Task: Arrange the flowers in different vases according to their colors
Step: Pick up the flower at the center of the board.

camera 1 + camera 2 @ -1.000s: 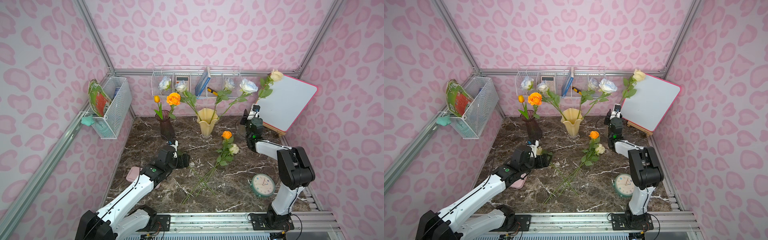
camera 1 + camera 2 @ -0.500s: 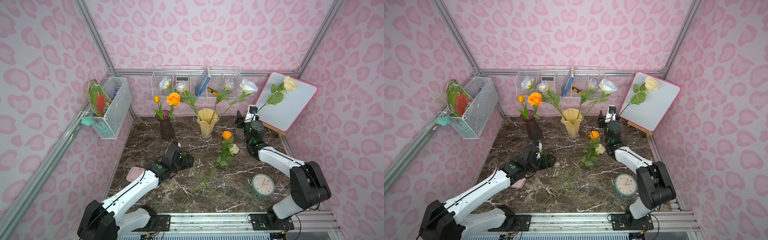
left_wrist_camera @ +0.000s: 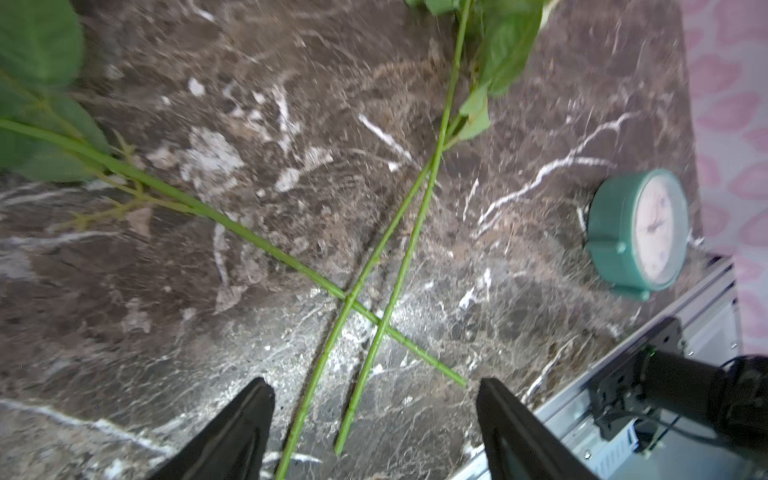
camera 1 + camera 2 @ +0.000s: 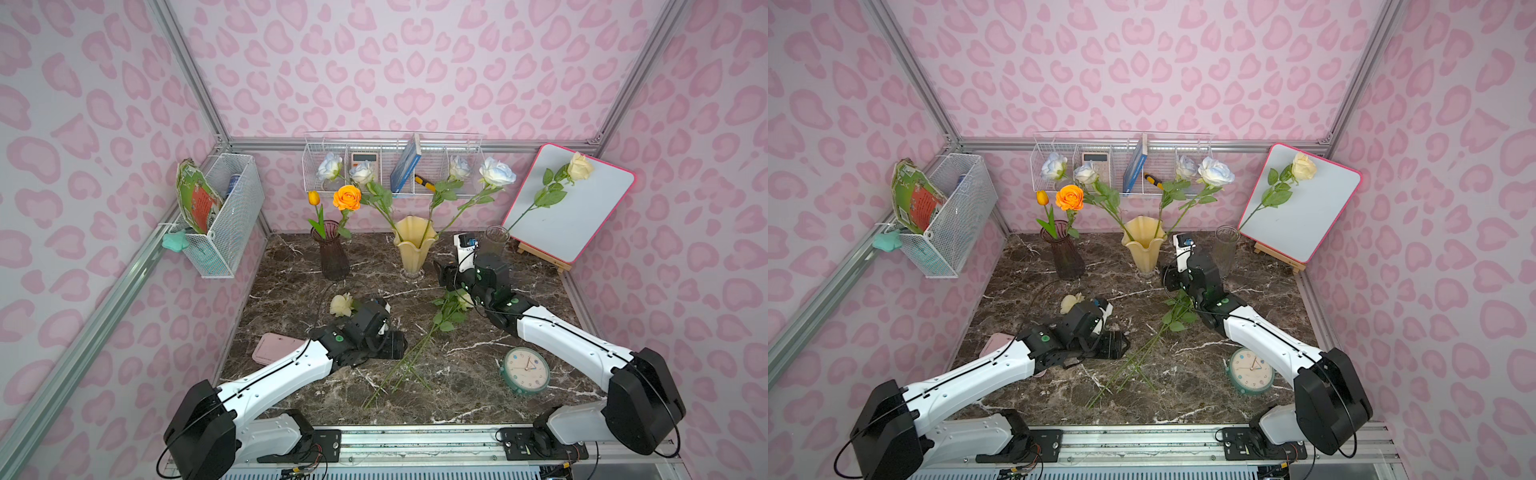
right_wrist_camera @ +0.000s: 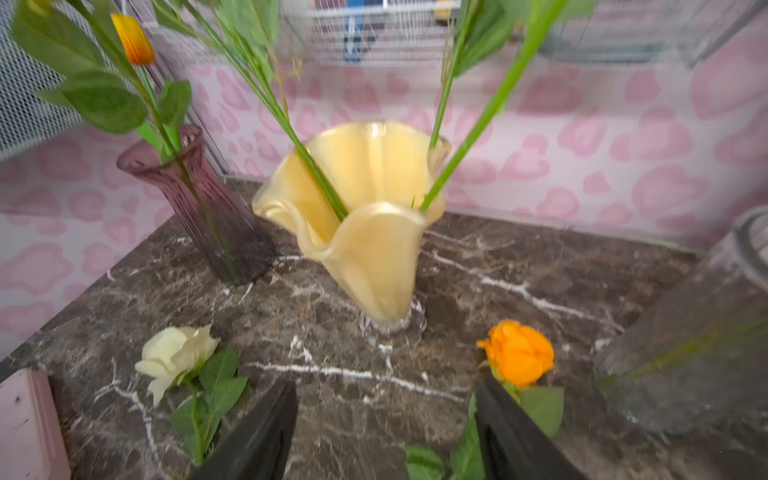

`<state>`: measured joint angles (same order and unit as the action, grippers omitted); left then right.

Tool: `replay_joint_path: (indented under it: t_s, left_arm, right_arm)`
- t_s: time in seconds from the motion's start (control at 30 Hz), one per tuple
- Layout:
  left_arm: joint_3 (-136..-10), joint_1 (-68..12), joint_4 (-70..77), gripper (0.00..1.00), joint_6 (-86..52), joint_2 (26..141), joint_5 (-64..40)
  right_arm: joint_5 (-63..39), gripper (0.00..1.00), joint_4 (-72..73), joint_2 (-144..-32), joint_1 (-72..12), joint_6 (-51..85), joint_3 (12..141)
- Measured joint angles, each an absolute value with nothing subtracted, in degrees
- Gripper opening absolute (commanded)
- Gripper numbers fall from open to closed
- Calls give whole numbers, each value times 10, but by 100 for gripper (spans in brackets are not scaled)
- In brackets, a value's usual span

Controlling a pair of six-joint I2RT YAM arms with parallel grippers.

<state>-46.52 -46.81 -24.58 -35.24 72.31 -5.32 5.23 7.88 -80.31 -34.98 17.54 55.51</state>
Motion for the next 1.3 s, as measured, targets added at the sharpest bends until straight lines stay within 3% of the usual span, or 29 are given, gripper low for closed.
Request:
replay_joint_path:
  t_s: [0.33,0.7,1.3]
  left_arm:
    - [-584,-546,-251,72,-303,872,-13]
    - [-645,-547,-260,64,-268,983,8]
    - [-719,-545,-278,36,-242,1101,65]
  right_arm:
    - [133,67,-48,-739,-313,289,488]
    - [127,67,-65,-726,-293,304,454]
    - [117,65,-56,-704,-291,298,443]
